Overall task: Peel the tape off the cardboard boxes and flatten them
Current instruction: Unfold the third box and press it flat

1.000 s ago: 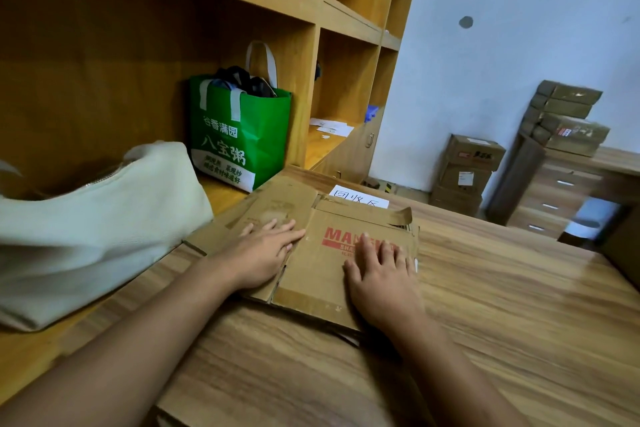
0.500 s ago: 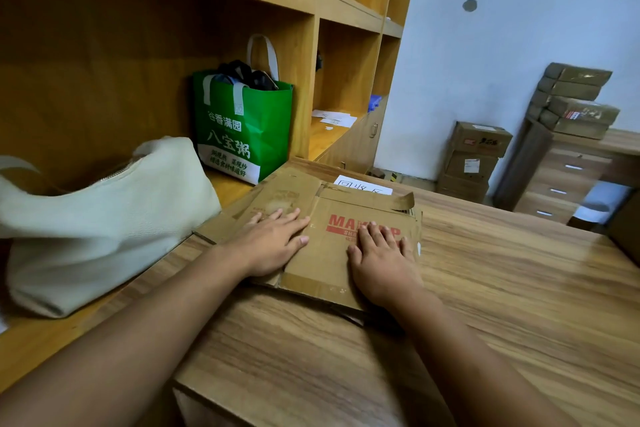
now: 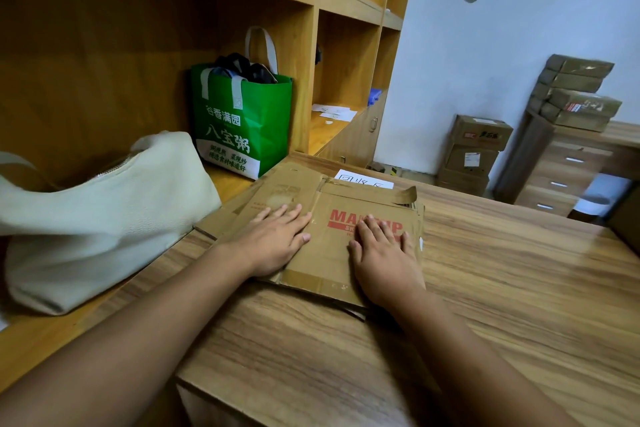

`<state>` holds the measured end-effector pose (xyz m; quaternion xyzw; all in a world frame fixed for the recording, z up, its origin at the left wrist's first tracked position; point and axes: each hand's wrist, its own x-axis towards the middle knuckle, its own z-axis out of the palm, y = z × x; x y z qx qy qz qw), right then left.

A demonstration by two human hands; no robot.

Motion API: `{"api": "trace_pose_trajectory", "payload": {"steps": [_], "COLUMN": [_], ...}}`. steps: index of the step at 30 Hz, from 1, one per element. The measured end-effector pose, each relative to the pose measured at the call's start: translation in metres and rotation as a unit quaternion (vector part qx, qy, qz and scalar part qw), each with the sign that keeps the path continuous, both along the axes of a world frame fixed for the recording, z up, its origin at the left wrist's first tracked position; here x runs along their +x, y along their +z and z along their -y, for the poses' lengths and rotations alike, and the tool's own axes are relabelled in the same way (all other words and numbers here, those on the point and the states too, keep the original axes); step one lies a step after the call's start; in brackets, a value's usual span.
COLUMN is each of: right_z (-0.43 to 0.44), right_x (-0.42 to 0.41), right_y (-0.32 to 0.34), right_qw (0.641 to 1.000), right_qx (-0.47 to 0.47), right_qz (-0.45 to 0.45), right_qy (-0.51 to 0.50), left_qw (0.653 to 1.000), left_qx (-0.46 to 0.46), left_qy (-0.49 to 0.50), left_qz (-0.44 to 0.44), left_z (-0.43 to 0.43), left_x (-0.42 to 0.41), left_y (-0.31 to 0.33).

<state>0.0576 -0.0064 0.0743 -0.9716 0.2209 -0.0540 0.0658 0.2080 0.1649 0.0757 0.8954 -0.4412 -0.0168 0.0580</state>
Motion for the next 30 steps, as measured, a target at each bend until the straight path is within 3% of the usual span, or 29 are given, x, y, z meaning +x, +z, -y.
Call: {"api": "trace_pose_trajectory", "payload": {"steps": [10, 14, 16, 19, 21, 24, 30], "right_z": [-0.001, -0.014, -0.019, -0.015, -0.007, 0.006, 0.04], "right_x": [-0.002, -0.004, -0.011, -0.04, -0.07, -0.134, -0.249], "right_y": [0.004, 0.022, 0.037, 0.062, 0.073, 0.075, 0.044], "right_qw": [0.999, 1.0, 0.998, 0.978, 0.962, 0.956, 0.971], "right_qx": [0.035, 0.002, -0.012, -0.007, 0.008, 0.019, 0.016], "right_qz": [-0.012, -0.003, 0.064, 0.206, 0.271, 0.293, 0.232], "right_qy": [0.026, 0.021, 0.014, 0.017, 0.02, 0.011, -0.054], "left_qw": [1.0, 0.994, 0.993, 0.981, 0.971, 0.97, 0.967], "left_qx": [0.005, 0.047, -0.013, -0.182, -0.235, -0.237, -0.182], "left_qy": [-0.007, 0.022, 0.024, 0.028, 0.015, -0.04, -0.167], "left_qz": [0.002, 0.096, 0.118, 0.065, 0.041, 0.047, -0.061], "left_z": [0.003, 0.01, 0.013, 0.02, 0.022, 0.02, 0.054], "left_x": [0.0, -0.015, -0.028, -0.058, -0.095, -0.165, -0.267], "left_y": [-0.007, 0.015, 0.028, 0.046, 0.052, 0.048, 0.026]}}
